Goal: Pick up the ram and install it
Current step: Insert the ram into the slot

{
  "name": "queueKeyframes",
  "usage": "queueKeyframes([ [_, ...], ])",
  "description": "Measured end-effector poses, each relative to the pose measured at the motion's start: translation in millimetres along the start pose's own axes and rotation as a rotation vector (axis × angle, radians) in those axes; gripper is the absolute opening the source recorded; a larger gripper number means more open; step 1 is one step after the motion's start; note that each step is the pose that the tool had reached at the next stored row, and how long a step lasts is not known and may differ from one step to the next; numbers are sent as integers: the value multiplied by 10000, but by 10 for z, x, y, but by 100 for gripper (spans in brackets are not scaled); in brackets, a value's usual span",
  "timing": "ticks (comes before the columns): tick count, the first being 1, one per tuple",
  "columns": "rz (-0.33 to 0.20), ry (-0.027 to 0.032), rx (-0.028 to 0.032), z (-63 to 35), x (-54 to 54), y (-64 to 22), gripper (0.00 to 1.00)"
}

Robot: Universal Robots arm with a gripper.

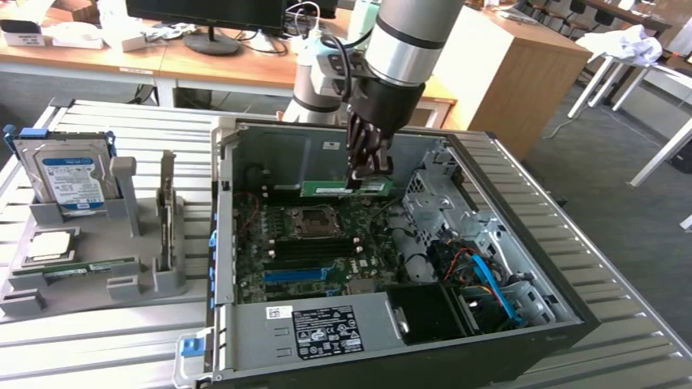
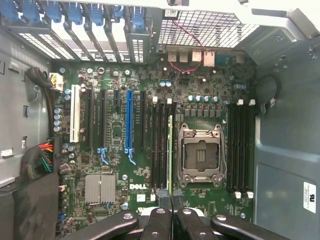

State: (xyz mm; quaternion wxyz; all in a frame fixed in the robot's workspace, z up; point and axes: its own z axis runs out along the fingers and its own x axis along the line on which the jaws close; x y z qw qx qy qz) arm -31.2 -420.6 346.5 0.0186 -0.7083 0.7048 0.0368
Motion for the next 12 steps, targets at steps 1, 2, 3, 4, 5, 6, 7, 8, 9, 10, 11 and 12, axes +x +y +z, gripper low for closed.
queueKeyframes([
  [1, 0, 0, 0, 2, 0, 0, 12],
  [2, 0, 0, 0, 4, 0, 0, 12],
  [3, 0, 0, 0, 5, 0, 0, 12],
  [4, 0, -1, 0, 8, 1, 0, 12],
  [5, 1, 0, 0, 9, 1, 0, 12],
  [6, 0, -1, 0, 11, 1, 0, 12],
  [7, 0, 0, 0, 13, 1, 0, 12],
  [8, 0, -1, 0, 15, 1, 0, 12],
  [9, 0, 0, 0, 17, 1, 0, 12],
  [10, 0, 0, 0, 19, 1, 0, 12],
  [11, 0, 0, 0, 21, 2, 0, 12],
  [12, 0, 0, 0, 22, 2, -1, 12],
])
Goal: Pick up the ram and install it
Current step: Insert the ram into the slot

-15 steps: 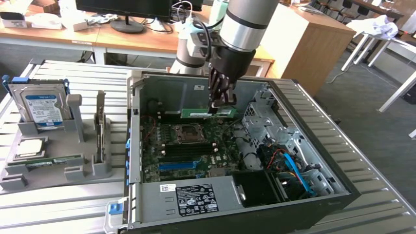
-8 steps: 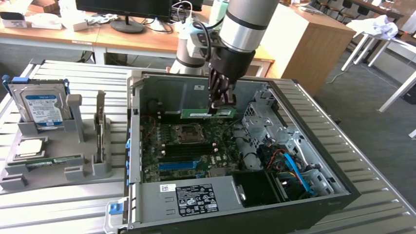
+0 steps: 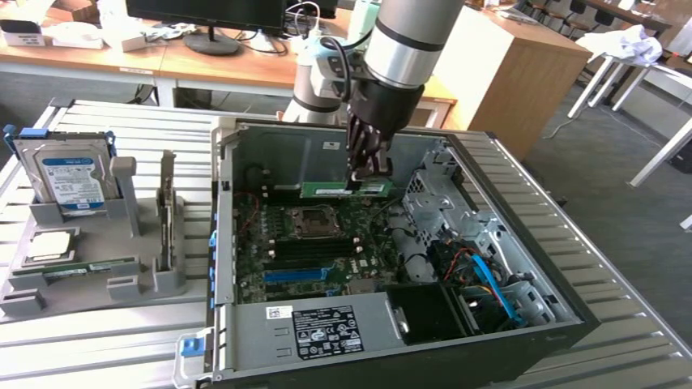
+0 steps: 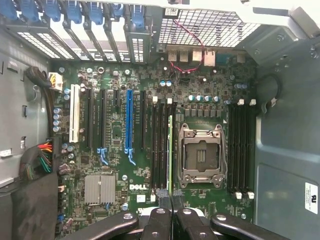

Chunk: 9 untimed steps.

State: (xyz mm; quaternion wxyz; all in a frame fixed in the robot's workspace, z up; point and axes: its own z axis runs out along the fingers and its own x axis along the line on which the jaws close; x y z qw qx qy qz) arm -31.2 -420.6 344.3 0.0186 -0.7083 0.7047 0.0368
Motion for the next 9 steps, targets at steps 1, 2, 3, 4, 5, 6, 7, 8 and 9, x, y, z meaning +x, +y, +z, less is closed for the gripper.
queueKeyframes([
  [1, 0, 0, 0, 2, 0, 0, 12],
  [2, 0, -1, 0, 4, 0, 0, 12],
  [3, 1, 0, 0, 6, 1, 0, 12],
  [4, 0, -1, 0, 8, 1, 0, 12],
  [5, 0, 1, 0, 9, 1, 0, 12],
  [6, 1, 0, 0, 11, 1, 0, 12],
  [7, 0, 0, 0, 13, 1, 0, 12],
  [8, 0, 0, 0, 15, 1, 0, 12],
  [9, 0, 0, 0, 17, 2, 0, 12],
])
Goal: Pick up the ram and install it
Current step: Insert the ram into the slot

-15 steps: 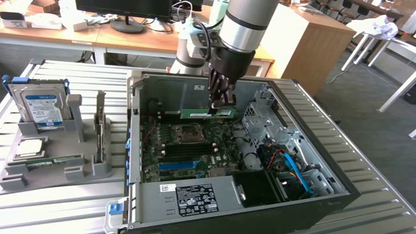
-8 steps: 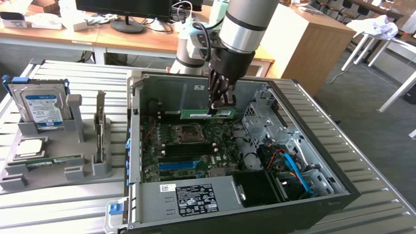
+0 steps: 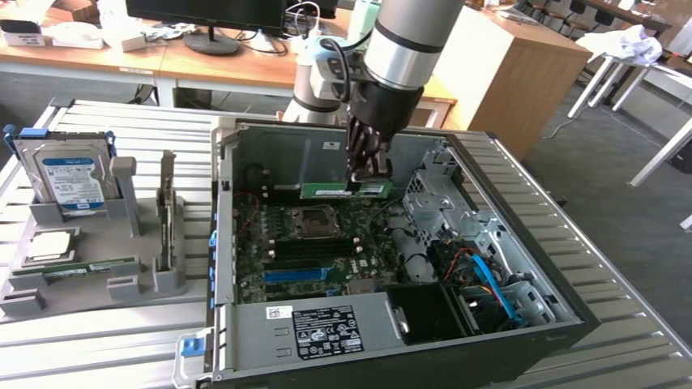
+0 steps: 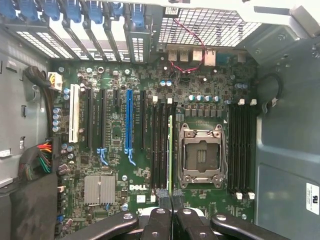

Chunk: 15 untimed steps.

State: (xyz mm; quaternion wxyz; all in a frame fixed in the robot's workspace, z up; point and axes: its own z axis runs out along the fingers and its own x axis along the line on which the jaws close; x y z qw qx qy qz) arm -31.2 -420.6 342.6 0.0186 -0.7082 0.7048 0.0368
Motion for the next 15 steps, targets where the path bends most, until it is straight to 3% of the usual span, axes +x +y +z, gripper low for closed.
queueKeyframes([
  [15, 0, 0, 0, 38, 3, -1, 12],
])
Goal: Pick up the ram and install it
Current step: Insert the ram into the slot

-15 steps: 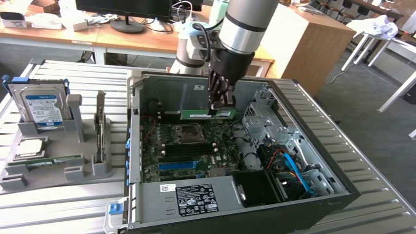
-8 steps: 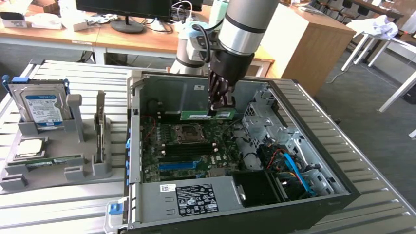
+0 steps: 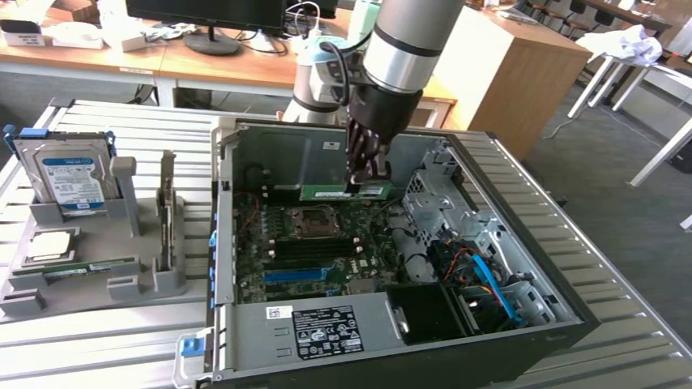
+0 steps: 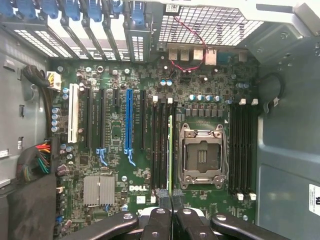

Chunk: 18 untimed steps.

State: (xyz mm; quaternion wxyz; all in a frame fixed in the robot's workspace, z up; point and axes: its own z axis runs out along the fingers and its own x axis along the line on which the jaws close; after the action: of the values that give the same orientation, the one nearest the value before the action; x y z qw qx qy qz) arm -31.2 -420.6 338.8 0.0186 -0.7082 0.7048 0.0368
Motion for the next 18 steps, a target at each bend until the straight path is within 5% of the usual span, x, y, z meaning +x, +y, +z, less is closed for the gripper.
queueKeyframes([
  [18, 0, 0, -1, 39, 3, -1, 12],
])
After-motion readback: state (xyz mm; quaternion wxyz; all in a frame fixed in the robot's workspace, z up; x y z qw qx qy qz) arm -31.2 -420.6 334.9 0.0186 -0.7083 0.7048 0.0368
